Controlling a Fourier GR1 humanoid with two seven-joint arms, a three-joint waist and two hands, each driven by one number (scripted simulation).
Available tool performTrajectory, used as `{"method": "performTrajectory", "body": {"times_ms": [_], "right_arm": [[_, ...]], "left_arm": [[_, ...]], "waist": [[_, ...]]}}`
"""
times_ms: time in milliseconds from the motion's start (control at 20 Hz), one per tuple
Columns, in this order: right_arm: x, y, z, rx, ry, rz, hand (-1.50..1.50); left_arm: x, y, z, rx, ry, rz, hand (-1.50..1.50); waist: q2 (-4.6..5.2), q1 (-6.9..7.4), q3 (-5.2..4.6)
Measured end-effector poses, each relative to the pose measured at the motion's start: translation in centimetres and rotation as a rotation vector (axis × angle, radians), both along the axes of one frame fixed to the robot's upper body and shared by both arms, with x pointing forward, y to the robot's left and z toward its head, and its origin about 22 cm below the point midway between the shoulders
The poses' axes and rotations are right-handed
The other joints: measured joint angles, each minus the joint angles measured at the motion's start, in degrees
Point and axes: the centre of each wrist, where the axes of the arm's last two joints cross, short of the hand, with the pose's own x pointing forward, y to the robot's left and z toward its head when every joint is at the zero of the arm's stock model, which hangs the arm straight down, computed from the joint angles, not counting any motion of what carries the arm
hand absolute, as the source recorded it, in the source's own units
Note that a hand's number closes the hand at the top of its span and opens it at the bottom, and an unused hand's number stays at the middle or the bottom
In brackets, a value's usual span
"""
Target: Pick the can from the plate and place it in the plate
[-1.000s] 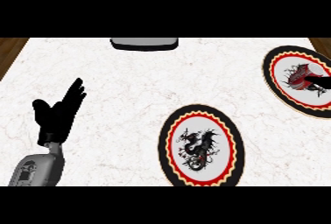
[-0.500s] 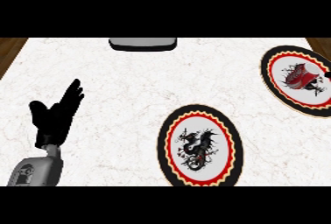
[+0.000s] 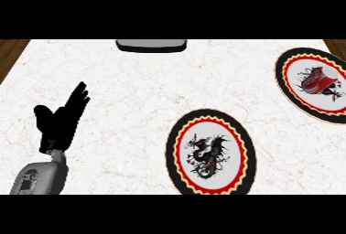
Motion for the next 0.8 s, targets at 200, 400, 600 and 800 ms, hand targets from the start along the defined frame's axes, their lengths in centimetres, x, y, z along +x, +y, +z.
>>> {"method": "performTrajectory", "body": {"times_ms": [200,400,600,800], "right_arm": [[-1.5,-1.2,-0.4,-0.006,-0.007,-0.014,-1.50],[-3.1,-2.7,-0.4,-0.021,-0.008,-0.044,-1.50],[-4.1,-3.6,-0.4,-0.038,0.005,-0.063,-1.50],[-5.4,-4.4,-0.6,-0.066,0.042,-0.082,-1.50]], "left_arm": [[0.2,-0.2,0.6,0.001,0.005,-0.008,0.00],[0.5,0.3,1.1,-0.002,0.005,-0.010,0.00],[0.4,0.6,0.7,0.000,-0.003,-0.018,0.00],[0.0,-0.6,0.6,-0.003,-0.005,-0.020,0.00]], "waist": [[0.07,0.23,0.03],[0.22,0.41,0.08],[0.33,0.66,0.11],[0.31,0.77,0.13]]}}
